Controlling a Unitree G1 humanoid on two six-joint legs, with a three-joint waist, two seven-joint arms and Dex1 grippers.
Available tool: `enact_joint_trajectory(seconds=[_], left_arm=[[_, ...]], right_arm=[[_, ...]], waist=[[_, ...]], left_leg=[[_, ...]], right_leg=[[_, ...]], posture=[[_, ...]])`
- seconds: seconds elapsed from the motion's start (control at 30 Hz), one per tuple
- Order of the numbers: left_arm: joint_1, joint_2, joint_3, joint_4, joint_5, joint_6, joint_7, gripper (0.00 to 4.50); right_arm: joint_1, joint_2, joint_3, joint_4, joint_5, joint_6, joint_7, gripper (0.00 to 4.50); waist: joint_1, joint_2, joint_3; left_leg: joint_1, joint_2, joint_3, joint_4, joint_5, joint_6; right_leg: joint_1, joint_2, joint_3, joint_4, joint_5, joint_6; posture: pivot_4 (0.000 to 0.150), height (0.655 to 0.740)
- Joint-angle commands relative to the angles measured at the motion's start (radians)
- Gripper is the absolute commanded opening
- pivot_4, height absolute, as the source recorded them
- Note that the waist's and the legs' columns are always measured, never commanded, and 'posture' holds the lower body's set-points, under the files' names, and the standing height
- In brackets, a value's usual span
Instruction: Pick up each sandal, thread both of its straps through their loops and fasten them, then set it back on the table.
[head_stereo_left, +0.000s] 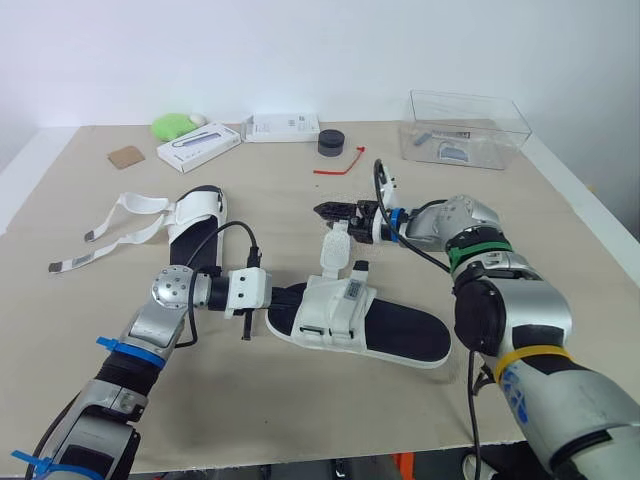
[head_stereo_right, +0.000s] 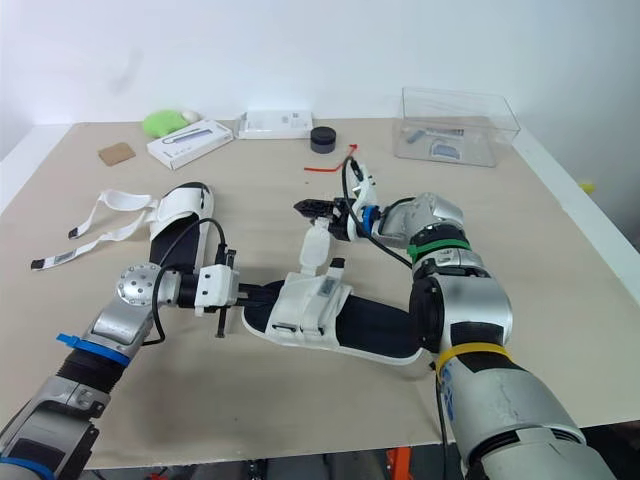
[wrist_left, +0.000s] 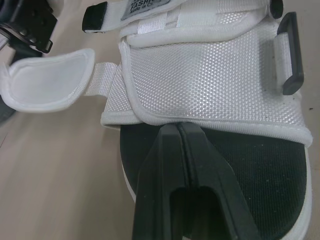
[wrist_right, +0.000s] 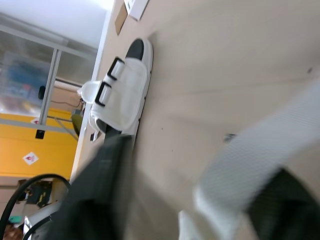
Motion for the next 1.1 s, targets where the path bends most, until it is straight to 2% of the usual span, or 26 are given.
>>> enact_joint_trajectory(seconds=[0.03, 0.13, 0.23, 0.3, 0.37, 0.43, 0.5, 0.53, 0.6, 0.67, 0.87, 0.93, 1.07, 1.1], left_arm=[[0.007, 0.004, -0.004, -0.025, 0.002, 0.001, 0.006, 0.0], [0.005, 0.001, -0.007, -0.022, 0.004, -0.002, 0.009, 0.0], [0.005, 0.0, -0.008, -0.02, 0.004, -0.003, 0.01, 0.0], [0.004, -0.001, -0.009, -0.015, 0.005, -0.006, 0.01, 0.0], [0.004, -0.001, -0.01, -0.013, 0.005, -0.008, 0.011, 0.0], [0.007, -0.001, -0.011, -0.015, 0.004, -0.008, 0.012, 0.0], [0.009, -0.001, -0.012, -0.017, 0.004, -0.007, 0.013, 0.0], [0.009, -0.001, -0.012, -0.017, 0.004, -0.007, 0.013, 0.0], [0.01, 0.0, -0.013, -0.016, 0.004, -0.007, 0.011, 0.0], [0.011, 0.0, -0.014, -0.014, 0.004, -0.009, 0.009, 0.0], [0.0, -0.001, -0.017, -0.005, 0.004, -0.007, 0.004, 0.0], [-0.004, -0.001, -0.017, -0.002, 0.006, -0.006, 0.002, 0.0], [-0.006, 0.0, -0.017, 0.0, 0.008, -0.009, 0.003, 0.0], [-0.006, 0.001, -0.017, 0.001, 0.009, -0.009, 0.003, 0.0]], right_arm=[[-0.03, -0.018, 0.026, -0.017, -0.047, -0.03, 0.057, 1.38], [-0.025, -0.021, 0.063, -0.038, -0.092, -0.07, 0.106, 0.06], [-0.01, -0.02, 0.156, -0.11, -0.153, -0.139, 0.241, 0.06], [0.049, -0.025, 0.287, -0.246, -0.235, -0.278, 0.36, 0.06], [0.134, -0.034, 0.368, -0.423, -0.289, -0.444, 0.406, 0.06], [0.26, -0.057, 0.427, -0.607, -0.423, -0.924, 0.305, 0.06], [0.333, -0.094, 0.471, -0.681, -0.538, -1.346, 0.236, 0.06], [0.347, -0.111, 0.488, -0.683, -0.574, -1.47, 0.224, 0.06], [0.36, -0.221, 0.592, -0.689, -0.845, -1.905, 0.126, 0.06], [0.343, -0.284, 0.641, -0.668, -1.059, -2.174, 0.008, 0.06], [0.278, -0.304, 0.655, -0.587, -1.299, -2.372, -0.235, 0.06], [0.248, -0.298, 0.709, -0.53, -1.226, -2.356, -0.195, 0.06], [0.238, -0.302, 0.817, -0.509, -0.996, -2.277, -0.056, 1.52], [0.242, -0.311, 0.841, -0.529, -0.935, -2.251, -0.015, 2.02]], waist=[[0.0, 0.0, 0.0], [0.0, 0.0, 0.0], [0.0, 0.001, 0.0], [0.0, 0.001, 0.0], [0.001, 0.001, 0.0], [0.002, 0.001, 0.0], [0.001, 0.001, 0.001], [0.0, 0.002, 0.001], [0.0, 0.003, 0.002], [0.001, 0.003, 0.002], [-0.001, 0.002, 0.001], [-0.001, 0.002, 0.001], [-0.001, 0.002, 0.001], [-0.001, 0.002, 0.002]], left_leg=[[0.0, 0.0, 0.0, 0.0, 0.0, 0.0], [0.0, 0.0, 0.0, 0.0, 0.0, 0.0], [0.0, 0.0, 0.0, 0.0, 0.0, 0.0], [0.0, 0.0, 0.0, 0.0, 0.0, 0.0], [0.0, 0.0, -0.001, 0.0, 0.0, 0.0], [0.0, -0.001, -0.001, 0.0, 0.0, 0.0], [-0.001, -0.001, -0.002, 0.0, 0.0, -0.001], [-0.001, -0.001, -0.002, 0.0, -0.001, -0.002], [-0.001, -0.001, 0.0, 0.0, -0.001, -0.003], [0.0, -0.002, 0.0, 0.0, -0.001, -0.004], [0.005, -0.002, 0.005, 0.0, 0.0, -0.005], [0.006, -0.002, 0.005, 0.0, 0.002, -0.005], [0.009, -0.001, 0.011, 0.0, 0.003, -0.004], [0.009, -0.001, 0.011, 0.0, 0.003, -0.004]], right_leg=[[0.0, 0.0, 0.0, 0.0, 0.0, 0.0], [0.0, 0.0, 0.0, 0.0, 0.0, 0.0], [0.0, 0.0, 0.0, 0.0, 0.0, 0.0], [0.0, 0.0, 0.0, 0.0, 0.0, 0.0], [0.0, 0.0, -0.001, 0.0, 0.0, 0.0], [0.0, -0.001, -0.001, 0.0, -0.001, 0.001], [0.0, -0.002, -0.002, 0.0, -0.001, 0.001], [0.0, -0.002, -0.002, 0.0, -0.001, 0.002], [-0.001, -0.002, 0.0, 0.0, -0.001, 0.002], [-0.001, -0.002, 0.0, 0.0, -0.001, 0.003], [0.002, -0.001, 0.005, 0.001, -0.002, 0.001], [0.002, -0.001, 0.005, 0.002, -0.001, 0.0], [0.004, -0.001, 0.007, 0.002, -0.002, -0.003], [0.003, -0.001, 0.007, 0.002, -0.002, -0.004]], posture=[[0.15, 0.74], [0.15, 0.74], [0.15, 0.74], [0.15, 0.74], [0.15, 0.74], [0.15, 0.74], [0.15, 0.74], [0.15, 0.74], [0.15, 0.74], [0.15, 0.74], [0.15, 0.74], [0.15, 0.74], [0.15, 0.74], [0.15, 0.74]])
